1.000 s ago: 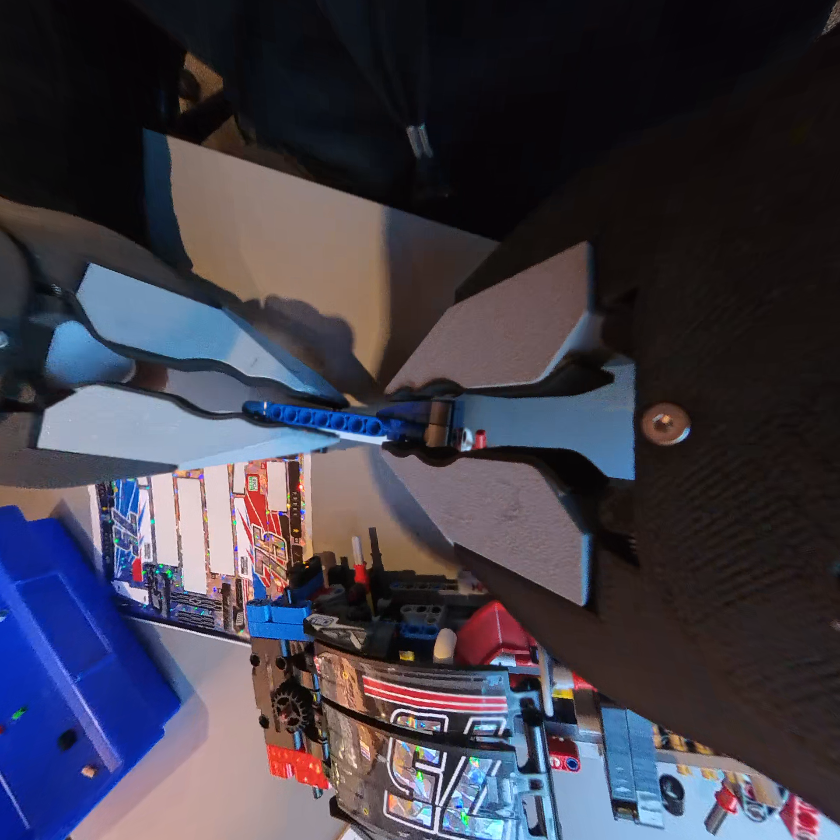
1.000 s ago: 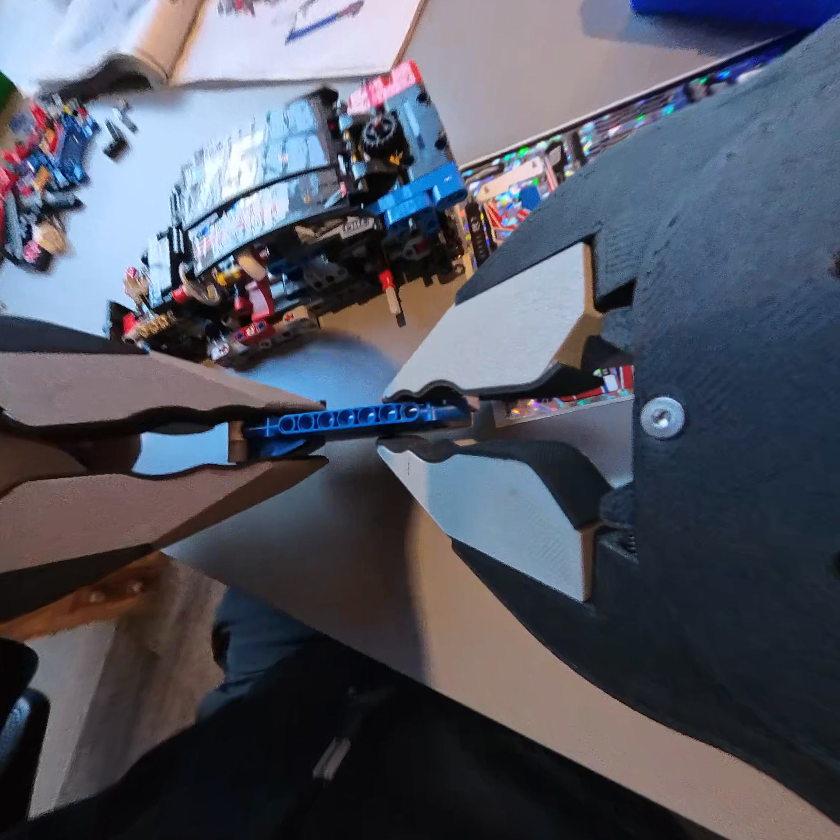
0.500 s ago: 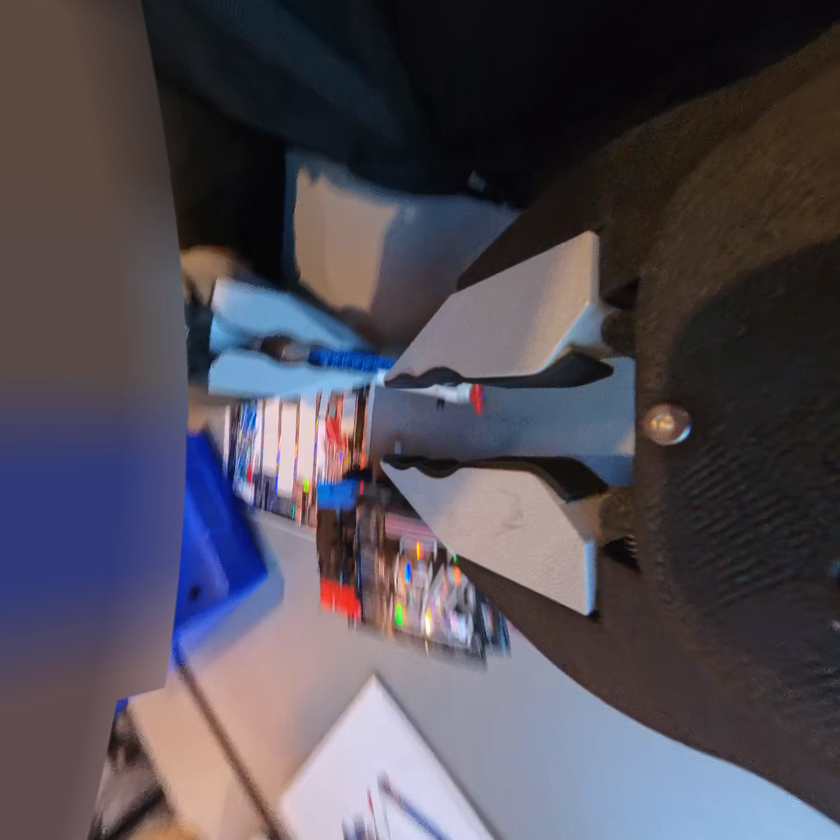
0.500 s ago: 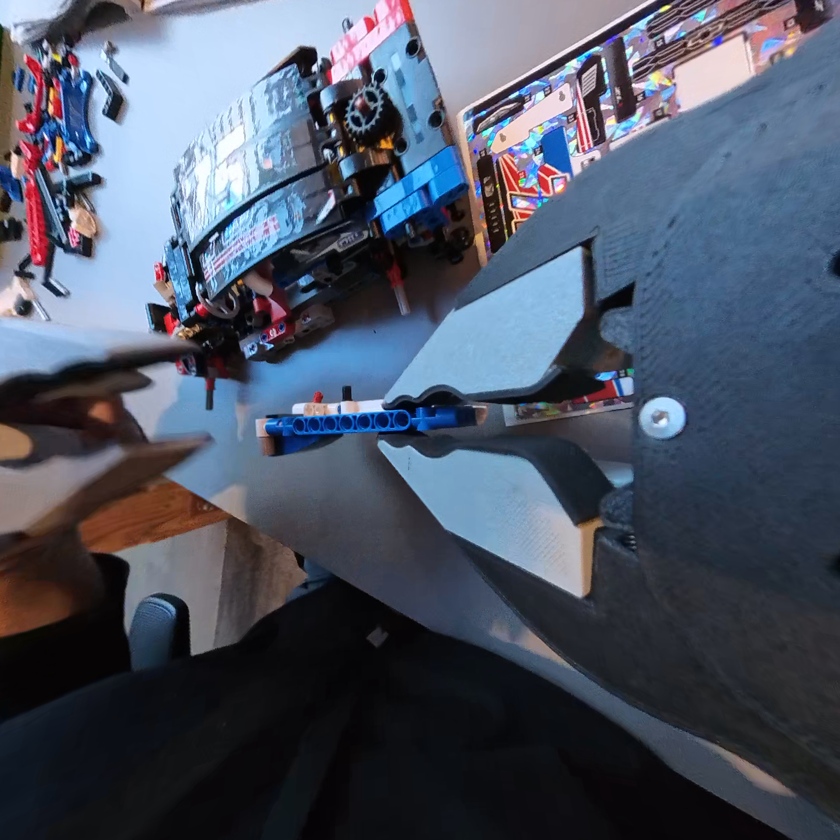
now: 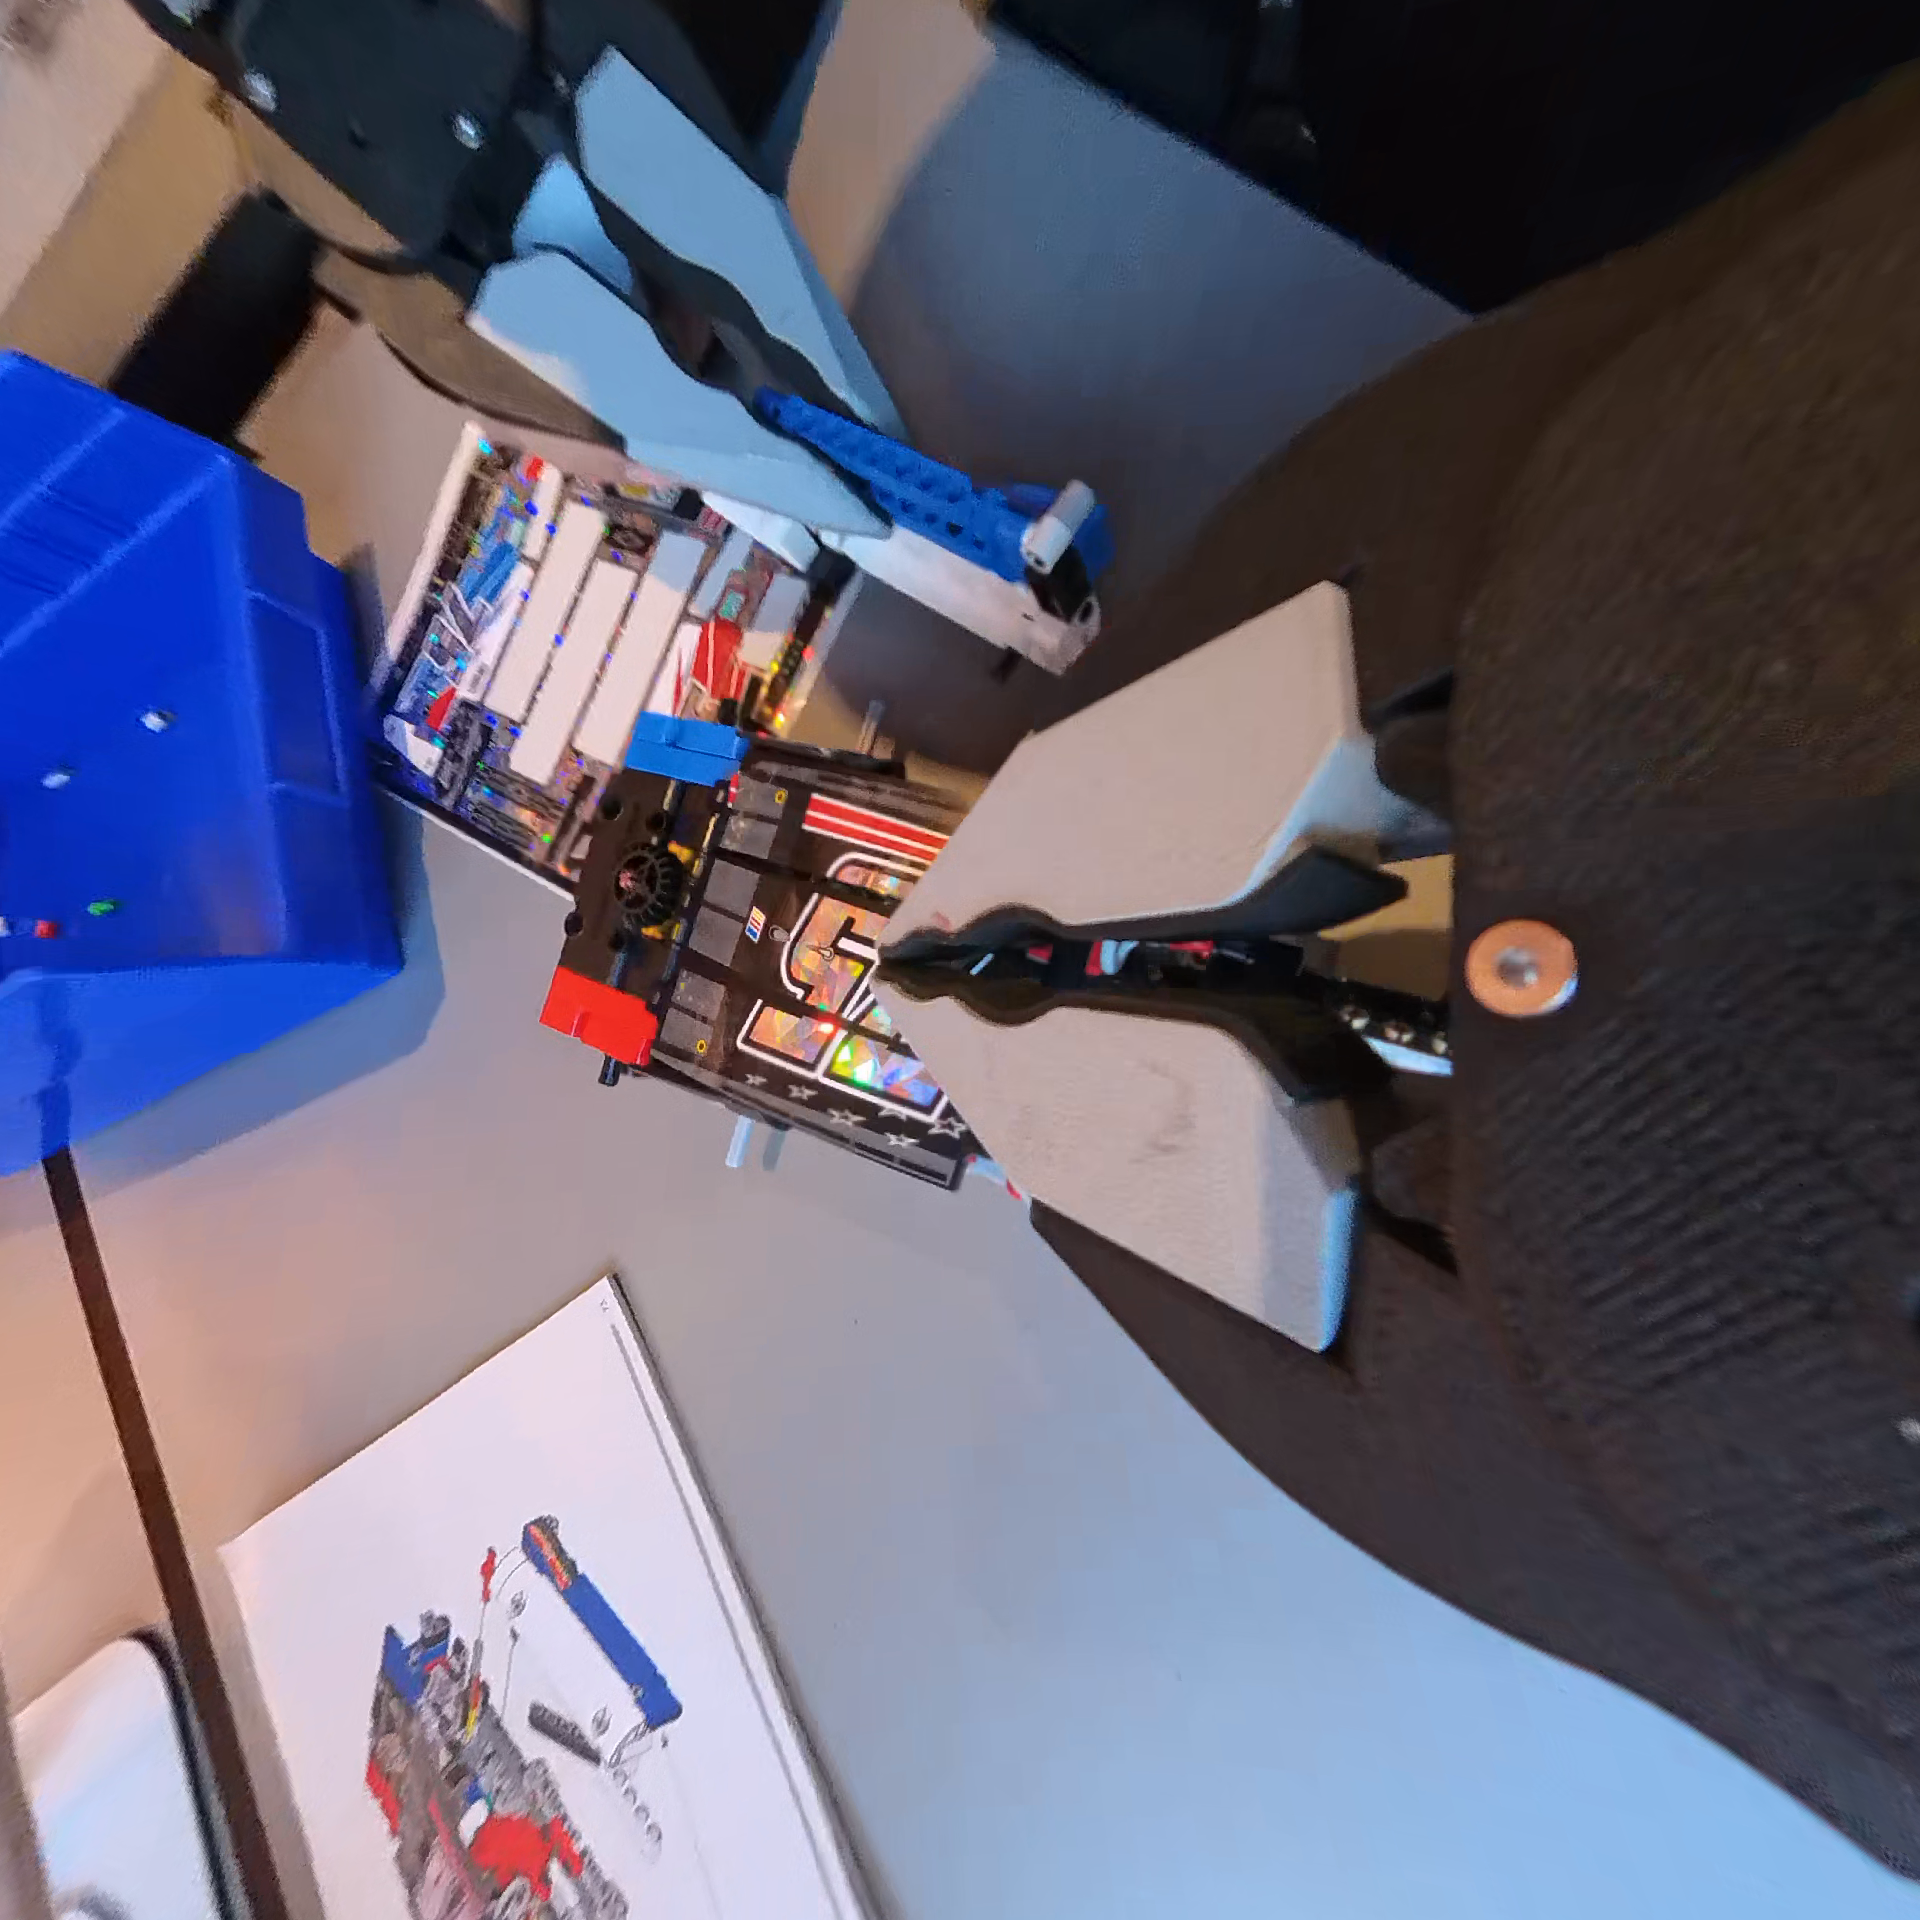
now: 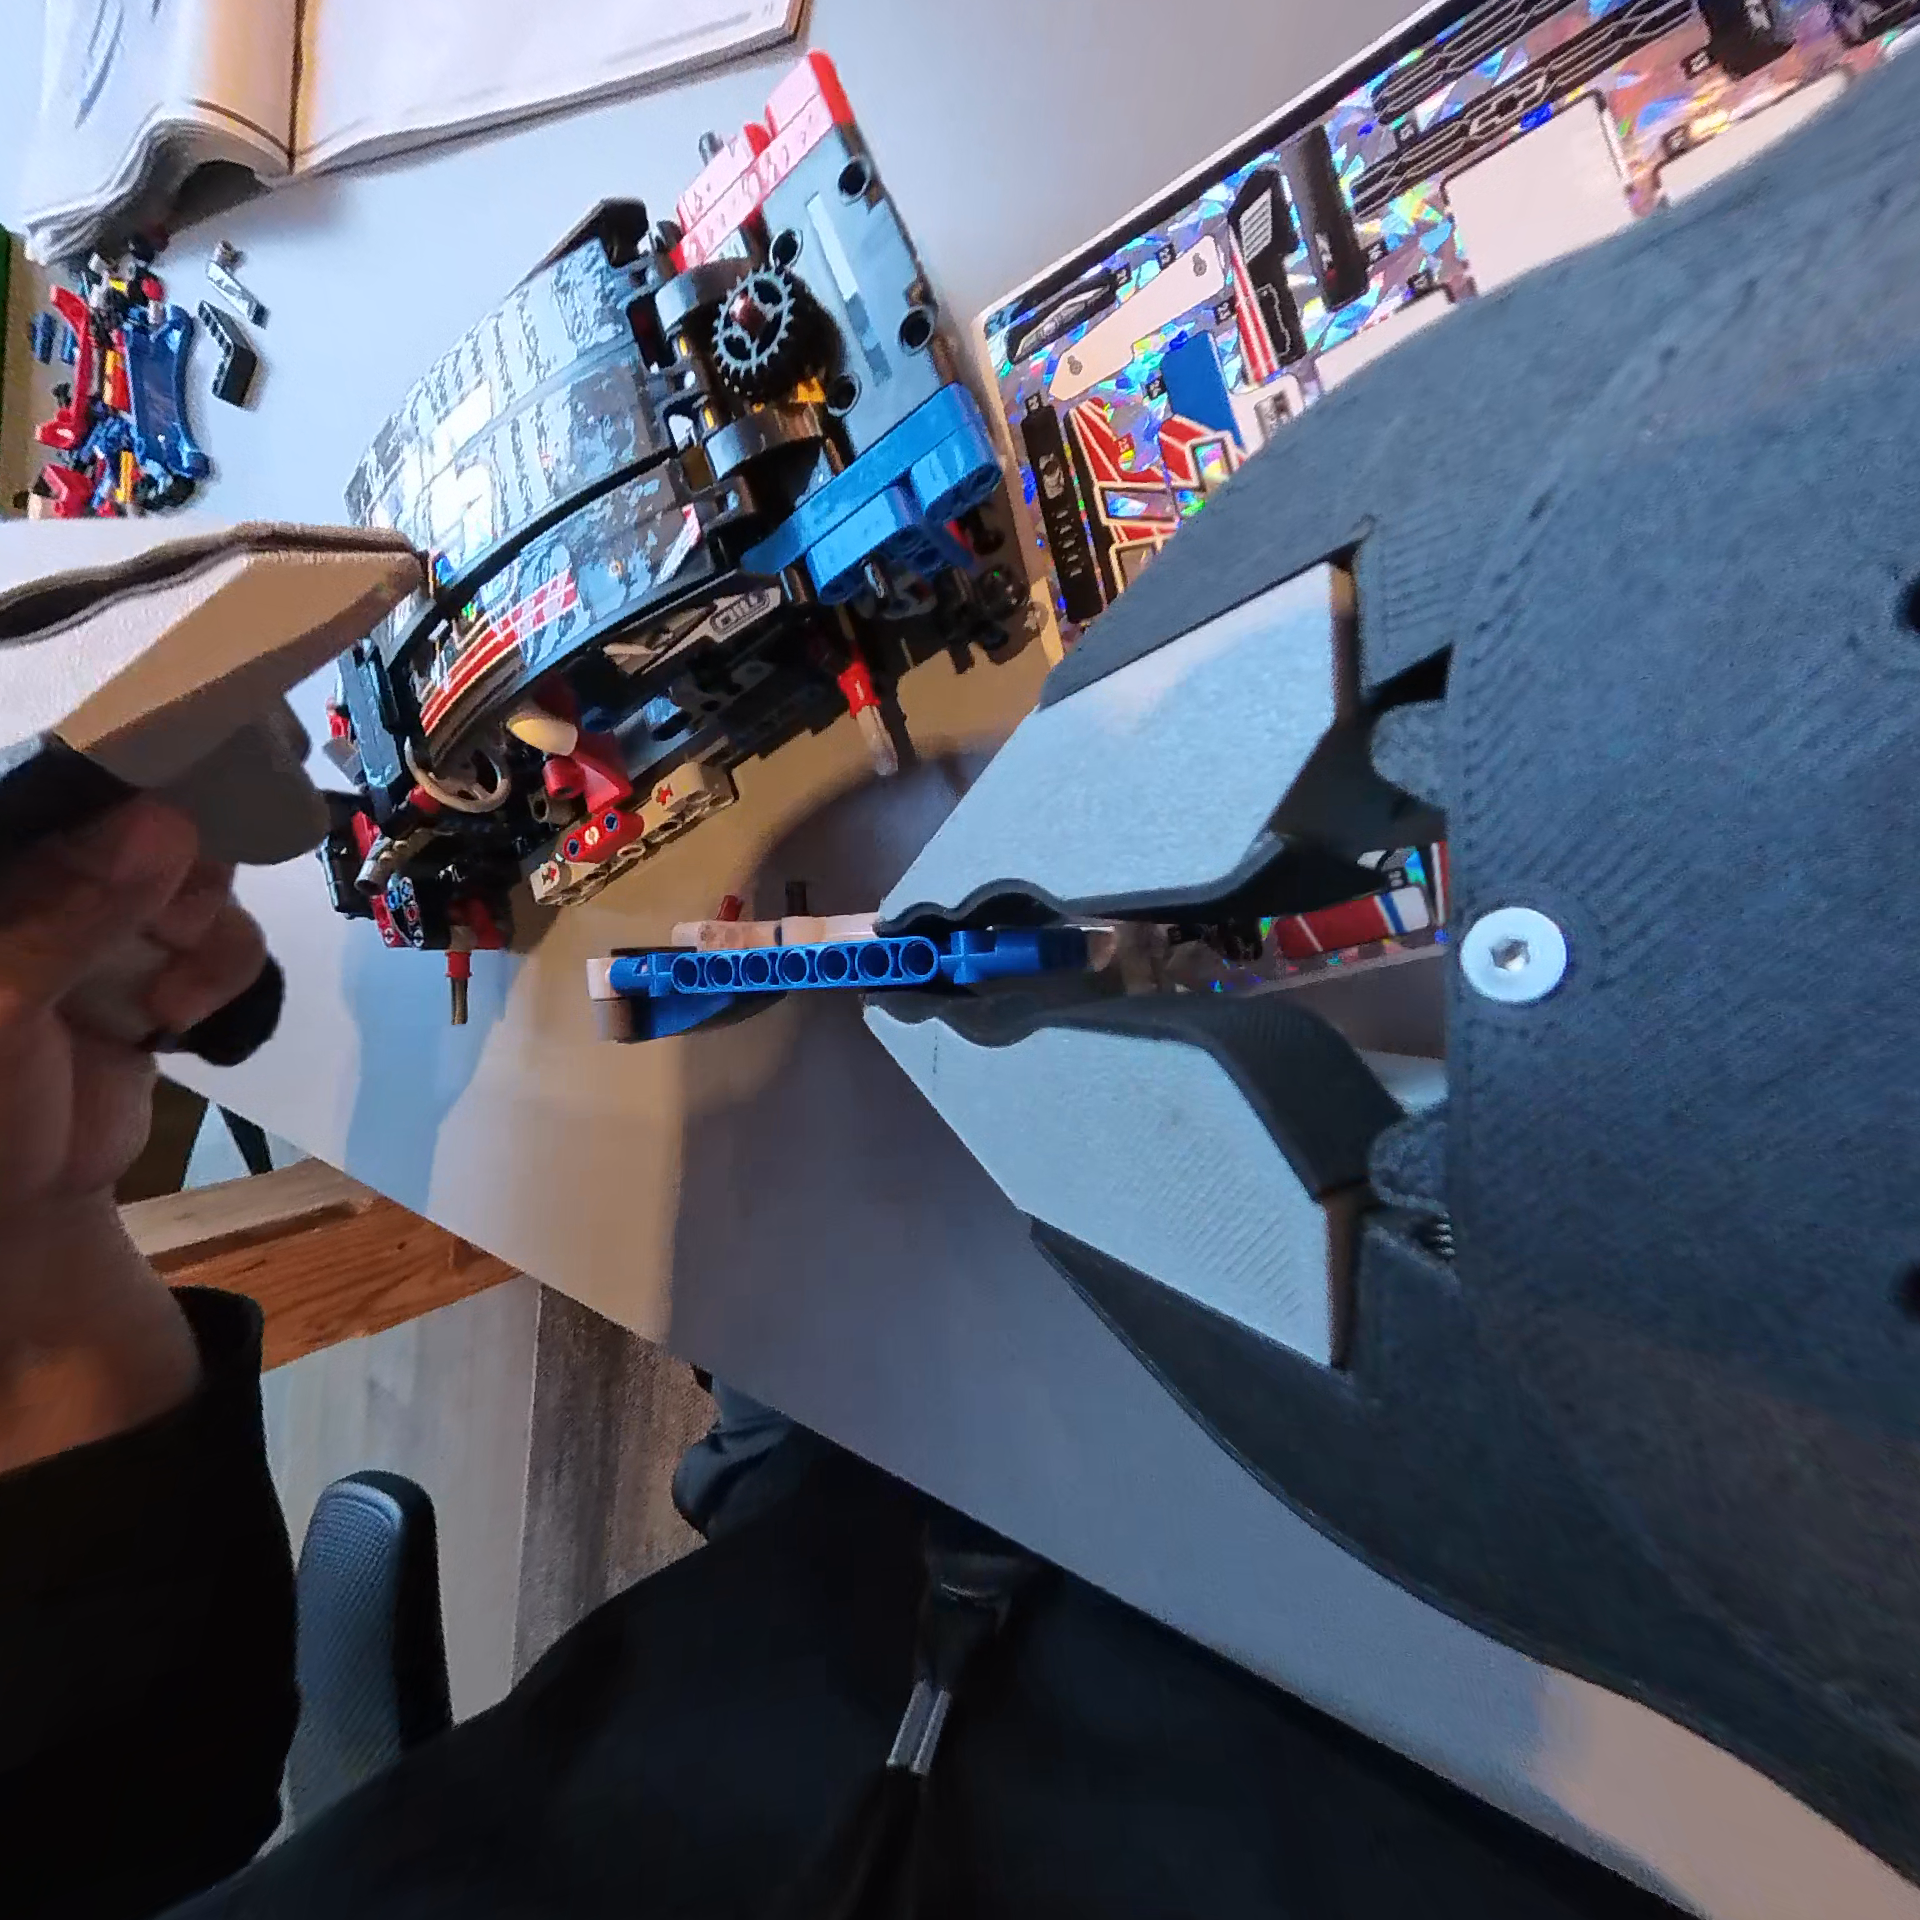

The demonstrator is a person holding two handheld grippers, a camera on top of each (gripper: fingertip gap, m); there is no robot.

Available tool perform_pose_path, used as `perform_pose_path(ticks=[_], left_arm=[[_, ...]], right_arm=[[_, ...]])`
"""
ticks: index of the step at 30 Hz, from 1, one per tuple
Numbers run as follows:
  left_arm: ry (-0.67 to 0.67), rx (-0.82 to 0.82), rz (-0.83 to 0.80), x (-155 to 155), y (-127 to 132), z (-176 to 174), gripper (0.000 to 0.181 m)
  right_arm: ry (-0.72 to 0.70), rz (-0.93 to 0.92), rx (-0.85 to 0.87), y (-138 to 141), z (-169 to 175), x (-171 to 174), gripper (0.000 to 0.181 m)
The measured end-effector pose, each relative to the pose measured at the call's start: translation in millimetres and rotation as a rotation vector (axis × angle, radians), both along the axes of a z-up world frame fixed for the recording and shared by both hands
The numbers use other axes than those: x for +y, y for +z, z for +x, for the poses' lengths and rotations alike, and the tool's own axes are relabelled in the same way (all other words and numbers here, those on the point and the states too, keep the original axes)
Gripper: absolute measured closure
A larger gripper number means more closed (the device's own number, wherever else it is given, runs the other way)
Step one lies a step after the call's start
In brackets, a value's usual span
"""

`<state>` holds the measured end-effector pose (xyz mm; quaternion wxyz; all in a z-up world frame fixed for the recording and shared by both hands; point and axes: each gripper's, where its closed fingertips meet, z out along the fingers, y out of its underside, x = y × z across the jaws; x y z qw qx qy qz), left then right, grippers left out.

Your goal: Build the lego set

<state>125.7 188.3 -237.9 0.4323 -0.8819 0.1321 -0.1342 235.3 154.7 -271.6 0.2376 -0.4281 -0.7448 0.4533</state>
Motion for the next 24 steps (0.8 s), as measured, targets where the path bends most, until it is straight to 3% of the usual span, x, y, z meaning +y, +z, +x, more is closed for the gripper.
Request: perform_pose_path(ticks=[2, 7, 13, 18, 21, 24], left_arm=[[-0.008, -0.050, -0.016, -2.5, 0.9, 1.3, 0.181], [0.020, 0.015, 0.058, -12.3, 14.3, -3.1, 0.179], [0.121, 0.021, 0.096, -39.5, 24.1, -13.2, 0.141], [-0.042, 0.014, 0.171, -69.7, 31.9, 32.1, 0.138], [-0.144, 0.043, 0.161, -78.3, 16.4, 61.4, 0.139], [-0.157, 0.106, 0.165, -75.0, 1.1, 72.8, 0.142]], right_arm=[[0.010, 0.004, -0.002, -0.7, -0.1, -1.4, 0.176], [0.007, -0.031, 0.030, 6.0, -0.4, 0.6, 0.176], [0.017, -0.095, 0.056, 14.3, 0.1, -0.2, 0.177], [0.047, -0.154, 0.060, 19.8, 3.0, -5.8, 0.177], [0.080, -0.160, 0.025, 16.2, 5.1, -13.6, 0.177], [0.086, -0.128, 0.016, 12.5, 3.6, -19.0, 0.176]])
